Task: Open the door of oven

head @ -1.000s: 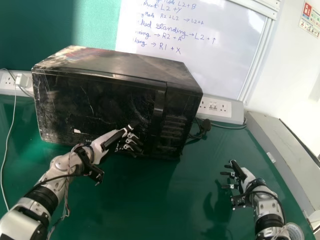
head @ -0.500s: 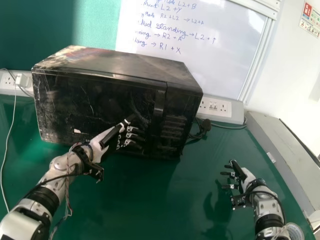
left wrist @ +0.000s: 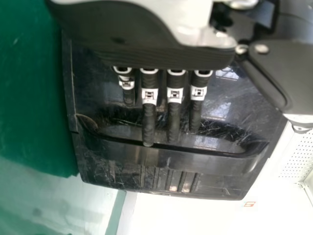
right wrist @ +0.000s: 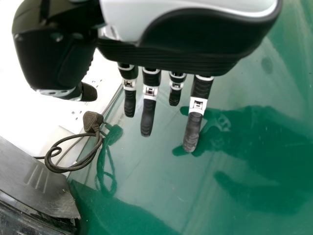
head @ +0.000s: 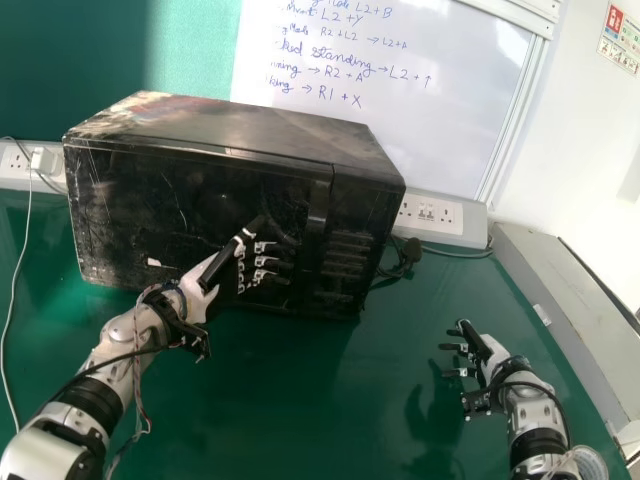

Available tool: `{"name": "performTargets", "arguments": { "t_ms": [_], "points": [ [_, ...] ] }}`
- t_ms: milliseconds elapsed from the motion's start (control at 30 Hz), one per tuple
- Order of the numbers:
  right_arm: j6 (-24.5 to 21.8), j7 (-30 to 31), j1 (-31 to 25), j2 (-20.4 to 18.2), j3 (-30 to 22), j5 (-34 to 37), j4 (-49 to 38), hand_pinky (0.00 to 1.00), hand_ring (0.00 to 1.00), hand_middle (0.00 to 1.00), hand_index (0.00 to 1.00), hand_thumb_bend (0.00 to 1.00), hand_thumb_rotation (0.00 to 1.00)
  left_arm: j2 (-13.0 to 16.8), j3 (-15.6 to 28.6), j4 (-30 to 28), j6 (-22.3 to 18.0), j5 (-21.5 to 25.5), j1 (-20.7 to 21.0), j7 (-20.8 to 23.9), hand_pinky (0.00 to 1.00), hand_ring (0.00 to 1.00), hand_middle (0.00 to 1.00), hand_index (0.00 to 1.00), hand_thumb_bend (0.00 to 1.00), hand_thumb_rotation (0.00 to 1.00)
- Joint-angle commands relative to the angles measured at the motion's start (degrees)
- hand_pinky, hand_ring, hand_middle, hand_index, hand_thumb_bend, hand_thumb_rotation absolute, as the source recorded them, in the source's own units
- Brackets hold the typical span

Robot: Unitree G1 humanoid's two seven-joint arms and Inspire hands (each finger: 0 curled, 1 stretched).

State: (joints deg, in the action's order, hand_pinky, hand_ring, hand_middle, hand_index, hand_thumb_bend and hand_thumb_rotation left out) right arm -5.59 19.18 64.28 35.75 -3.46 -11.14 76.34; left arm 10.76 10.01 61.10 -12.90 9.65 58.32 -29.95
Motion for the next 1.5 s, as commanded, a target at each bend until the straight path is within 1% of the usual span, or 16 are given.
{"name": "performTargets", "arguments": {
  "t_ms": [0, 100, 133, 167, 233, 300, 433, 533, 567, 700, 933, 1000, 1133, 1233, 1433, 1467],
  "points": [
    [-0.6, 0.04, -0.06, -0.13, 0.37, -0.33, 0.59, 0.49, 0.63, 0.75, 0.9, 0.43, 0.45, -0.4, 0.56, -0.49, -0.55, 0.7, -0.64, -0.48, 0.45, 0.65, 0.74, 0.82, 0.92, 0.92],
    [-0.58, -0.06, -0.11, -0.21, -0.02, 0.04, 0.59, 0.55, 0.63, 0.75, 0.9, 0.44, 0.44, -0.49, 0.73, -0.49, -0.69, 1.11, -0.7, -0.89, 0.47, 0.69, 0.78, 0.83, 0.94, 0.93],
    [-0.41, 0.05, -0.14, -0.17, 0.2, -0.18, 0.59, 0.6, 0.63, 0.74, 0.9, 0.44, 0.45, -0.59, 0.85, -0.45, -0.72, 1.28, -0.72, -0.93, 0.47, 0.69, 0.79, 0.83, 0.95, 0.93],
    [-0.27, 0.12, -0.14, -0.14, 0.55, -0.52, 0.58, 0.61, 0.64, 0.73, 0.9, 0.43, 0.47, -0.7, 0.98, -0.45, -0.75, 1.48, -0.75, -1.0, 0.48, 0.71, 0.8, 0.83, 0.96, 0.93],
    [-0.19, 0.19, -0.19, -0.11, 0.6, -0.57, 0.6, 0.56, 0.63, 0.74, 0.9, 0.42, 0.49, -0.89, 1.14, -0.53, -0.95, 1.63, -0.85, -0.9, 0.49, 0.73, 0.82, 0.84, 0.97, 0.93],
    [-0.5, 0.42, -0.18, -0.13, -0.05, 0.15, 0.65, 0.55, 0.63, 0.74, 0.89, 0.43, 0.47, -1.06, 1.29, -0.59, -1.09, 1.75, -0.91, -0.95, 0.5, 0.76, 0.84, 0.86, 0.99, 0.94],
    [-0.87, 0.49, -0.15, -0.11, -0.35, 0.34, 0.67, 0.59, 0.69, 0.77, 0.9, 0.42, 0.46, -1.34, 1.38, -0.63, -1.16, 2.07, -0.92, -1.17, 0.54, 0.81, 0.88, 0.87, 1.0, 0.93],
    [-0.85, 0.16, -0.13, -0.12, -0.14, 0.04, 0.65, 0.54, 0.67, 0.76, 0.91, 0.42, 0.49, -1.3, 1.04, -0.52, -1.77, 1.94, -1.01, -1.11, 0.58, 0.84, 0.91, 0.9, 1.0, 0.94],
    [-0.93, -0.03, -0.12, -0.15, -0.24, 0.12, 0.65, 0.53, 0.65, 0.74, 0.89, 0.42, 0.47, -1.3, 0.93, -0.52, -1.94, 1.79, -1.04, -0.92, 0.58, 0.86, 0.92, 0.9, 1.0, 0.94],
    [-0.65, 0.47, -0.15, -0.06, 0.03, -0.15, 0.62, 0.61, 0.66, 0.74, 0.89, 0.44, 0.47, -1.27, 0.67, -0.6, -2.21, 1.45, -1.11, -0.47, 0.61, 0.88, 0.94, 0.92, 1.0, 0.95],
    [-1.1, 0.41, 0.09, -0.26, -0.18, 0.08, 0.6, 0.54, 0.67, 0.75, 0.91, 0.42, 0.48, -0.96, 0.33, 0.21, -3.05, 1.0, -0.97, -0.96, 0.64, 0.91, 0.96, 0.94, 1.0, 0.95],
    [-0.81, 0.06, 0.05, -0.35, 0.15, -0.26, 0.57, 0.65, 0.69, 0.74, 0.91, 0.41, 0.48, -0.96, 0.25, 0.51, -2.82, 1.03, -0.78, -1.4, 0.65, 0.92, 0.97, 0.96, 1.0, 0.96],
    [-0.87, 0.12, 0.04, -0.44, -0.15, 0.03, 0.66, 0.58, 0.66, 0.73, 0.92, 0.41, 0.45, -1.08, -0.05, 1.34, -2.89, 0.78, -0.31, -2.25, 0.72, 0.94, 0.99, 0.98, 1.0, 0.98],
    [-0.99, 0.08, 0.07, -0.49, -0.25, 0.09, 0.71, 0.5, 0.67, 0.77, 0.92, 0.41, 0.45, -1.39, -0.6, 1.63, -3.03, 0.13, -0.08, -1.93, 0.75, 0.95, 1.0, 0.99, 1.0, 0.99],
    [-0.96, 0.01, 0.12, -0.46, -0.3, 0.12, 0.69, 0.54, 0.67, 0.74, 0.89, 0.42, 0.45, -2.31, -0.94, 1.52, -3.14, -0.27, 0.11, -2.83, 0.86, 0.98, 1.0, 0.98, 1.0, 0.99],
    [-1.17, -0.04, 0.18, -0.51, -0.51, 0.34, 0.69, 0.51, 0.66, 0.74, 0.89, 0.42, 0.44, -2.42, -1.13, 1.49, -3.23, -0.51, 0.16, -2.82, 0.86, 0.98, 1.0, 0.98, 1.0, 0.99]
  ]
}}
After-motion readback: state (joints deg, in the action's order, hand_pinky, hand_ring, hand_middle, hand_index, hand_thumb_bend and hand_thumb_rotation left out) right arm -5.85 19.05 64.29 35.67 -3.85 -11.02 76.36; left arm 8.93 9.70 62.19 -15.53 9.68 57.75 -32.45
